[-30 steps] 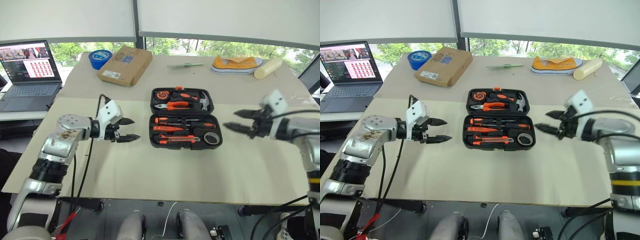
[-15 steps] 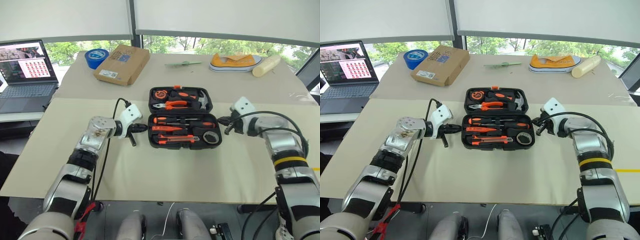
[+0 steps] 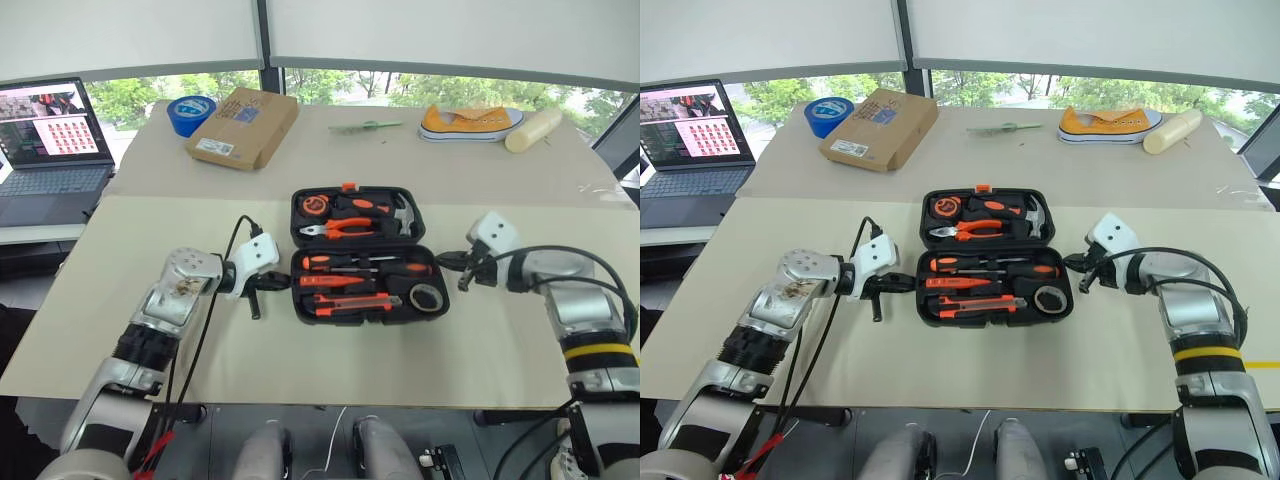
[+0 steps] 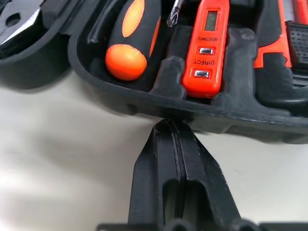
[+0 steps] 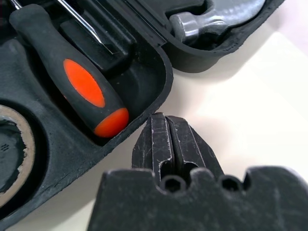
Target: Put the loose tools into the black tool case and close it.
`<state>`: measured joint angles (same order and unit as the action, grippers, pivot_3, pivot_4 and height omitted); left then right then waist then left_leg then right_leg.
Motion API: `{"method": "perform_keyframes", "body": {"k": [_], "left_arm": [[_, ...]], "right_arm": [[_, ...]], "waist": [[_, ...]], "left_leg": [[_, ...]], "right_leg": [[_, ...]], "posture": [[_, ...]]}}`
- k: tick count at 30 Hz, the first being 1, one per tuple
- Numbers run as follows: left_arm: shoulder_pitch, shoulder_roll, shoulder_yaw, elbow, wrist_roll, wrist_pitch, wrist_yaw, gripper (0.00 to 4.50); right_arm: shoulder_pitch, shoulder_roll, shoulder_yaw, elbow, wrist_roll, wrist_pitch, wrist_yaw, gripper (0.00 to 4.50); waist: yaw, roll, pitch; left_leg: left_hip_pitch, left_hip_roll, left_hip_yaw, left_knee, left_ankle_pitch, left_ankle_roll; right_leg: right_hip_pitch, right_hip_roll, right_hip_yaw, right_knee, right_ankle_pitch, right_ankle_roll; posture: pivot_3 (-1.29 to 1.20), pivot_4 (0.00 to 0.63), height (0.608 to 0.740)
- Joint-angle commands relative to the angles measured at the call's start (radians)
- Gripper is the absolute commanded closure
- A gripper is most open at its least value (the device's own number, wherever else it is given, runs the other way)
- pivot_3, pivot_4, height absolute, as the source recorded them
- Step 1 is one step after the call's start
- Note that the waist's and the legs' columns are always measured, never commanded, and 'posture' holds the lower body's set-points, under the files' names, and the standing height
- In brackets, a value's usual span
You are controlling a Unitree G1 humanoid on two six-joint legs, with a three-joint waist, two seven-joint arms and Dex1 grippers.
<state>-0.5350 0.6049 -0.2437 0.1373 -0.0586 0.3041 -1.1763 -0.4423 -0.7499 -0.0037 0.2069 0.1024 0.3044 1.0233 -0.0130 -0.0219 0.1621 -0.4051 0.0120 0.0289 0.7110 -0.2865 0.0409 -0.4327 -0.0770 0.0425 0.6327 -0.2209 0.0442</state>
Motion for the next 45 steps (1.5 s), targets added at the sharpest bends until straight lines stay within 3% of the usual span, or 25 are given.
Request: {"method": "perform_keyframes", "body": {"k": [1, 11, 16, 19, 23, 27, 30, 33, 39, 41, 45], "left_arm": [[0.065, 0.028, -0.045, -0.088, -0.003, -0.018, -0.046, 4.50], [0.264, 0.144, 0.032, -0.233, -0.037, 0.023, -0.015, 4.50], [0.287, 0.167, 0.055, -0.225, -0.031, 0.023, 0.016, 4.50], [0.218, 0.170, 0.096, -0.116, -0.030, 0.076, 0.064, 4.50], [0.052, 0.122, 0.167, 0.021, -0.116, 0.282, 0.120, 3.55], [-0.093, 0.060, 0.218, 0.107, -0.181, 0.465, 0.177, 2.05], [-0.227, -0.052, 0.298, 0.173, -0.247, 0.645, 0.289, 1.06], [-0.283, -0.132, 0.318, 0.198, -0.268, 0.721, 0.357, 1.06], [-0.306, -0.210, 0.299, 0.243, -0.255, 0.689, 0.451, 1.06], [-0.318, -0.227, 0.313, 0.269, -0.255, 0.680, 0.486, 1.58], [-0.339, -0.249, 0.351, 0.302, -0.273, 0.691, 0.537, 2.79]], "right_arm": [[0.088, 0.000, 0.004, -0.193, 0.068, 0.052, 0.032, 4.42], [0.338, -0.029, -0.102, -0.480, 0.135, 0.183, -0.039, 4.42], [0.351, -0.065, -0.129, -0.458, 0.118, 0.171, -0.063, 4.42], [0.291, -0.086, -0.148, -0.381, 0.109, 0.184, -0.094, 4.42], [0.154, -0.085, -0.161, -0.281, 0.125, 0.258, -0.149, 3.47], [0.009, -0.034, -0.169, -0.222, 0.173, 0.387, -0.214, 2.06], [-0.134, 0.063, -0.159, -0.168, 0.213, 0.536, -0.292, 1.10], [-0.227, 0.137, -0.129, -0.103, 0.211, 0.604, -0.343, 1.10], [-0.301, 0.199, -0.081, 0.019, 0.177, 0.609, -0.399, 1.10], [-0.309, 0.202, -0.074, 0.052, 0.169, 0.594, -0.405, 1.07], [-0.314, 0.209, -0.079, 0.080, 0.170, 0.589, -0.422, 2.12]], "waist": [[0.000, 0.001, 0.000], [-0.004, 0.002, -0.001], [-0.002, 0.002, -0.001], [-0.001, 0.002, -0.002], [-0.001, 0.002, -0.001], [-0.002, 0.002, -0.001], [-0.001, 0.002, -0.001], [0.000, 0.002, -0.001], [0.001, 0.002, -0.001], [0.001, 0.002, -0.001], [0.001, 0.001, -0.001]], "left_leg": [[0.000, 0.000, 0.000, 0.000, 0.000, 0.000], [0.009, 0.002, 0.001, -0.001, -0.001, 0.002], [0.011, 0.001, 0.002, -0.001, -0.001, 0.002], [0.013, 0.001, 0.002, -0.001, -0.001, 0.002], [0.016, -0.001, 0.003, -0.001, -0.001, 0.001], [0.015, 0.000, 0.003, 0.000, 0.000, 0.000], [0.012, 0.001, 0.002, 0.000, 0.000, 0.000], [0.006, -0.001, 0.001, 0.002, 0.000, -0.001], [0.002, -0.004, 0.001, 0.001, 0.001, -0.002], [-0.002, -0.006, 0.001, 0.001, 0.004, -0.006], [-0.002, -0.007, 0.001, 0.001, 0.004, -0.006]], "right_leg": [[0.000, 0.000, 0.000, 0.000, 0.000, 0.000], [0.008, 0.001, 0.001, -0.002, 0.000, 0.000], [0.009, 0.000, 0.001, -0.004, -0.001, 0.000], [0.011, 0.000, 0.001, -0.004, -0.001, 0.000], [0.012, 0.001, 0.001, -0.002, 0.001, -0.002], [0.011, 0.004, 0.001, 0.000, 0.001, -0.003], [0.009, 0.004, 0.000, 0.001, 0.001, -0.003], [0.005, 0.001, -0.001, 0.003, 0.002, -0.003], [0.001, -0.001, -0.001, 0.003, 0.001, -0.002], [-0.004, -0.003, 0.000, 0.005, 0.002, -0.001], [-0.006, -0.003, 0.000, 0.008, 0.002, -0.001]], "posture": [[0.00, 0.150, 0.735], [0.00, 0.150, 0.735], [0.00, 0.150, 0.735], [0.00, 0.150, 0.735], [0.00, 0.150, 0.735], [0.00, 0.150, 0.735], [0.00, 0.150, 0.735], [0.00, 0.150, 0.735], [0.00, 0.150, 0.735], [0.00, 0.150, 0.735], [0.00, 0.150, 0.735]]}}
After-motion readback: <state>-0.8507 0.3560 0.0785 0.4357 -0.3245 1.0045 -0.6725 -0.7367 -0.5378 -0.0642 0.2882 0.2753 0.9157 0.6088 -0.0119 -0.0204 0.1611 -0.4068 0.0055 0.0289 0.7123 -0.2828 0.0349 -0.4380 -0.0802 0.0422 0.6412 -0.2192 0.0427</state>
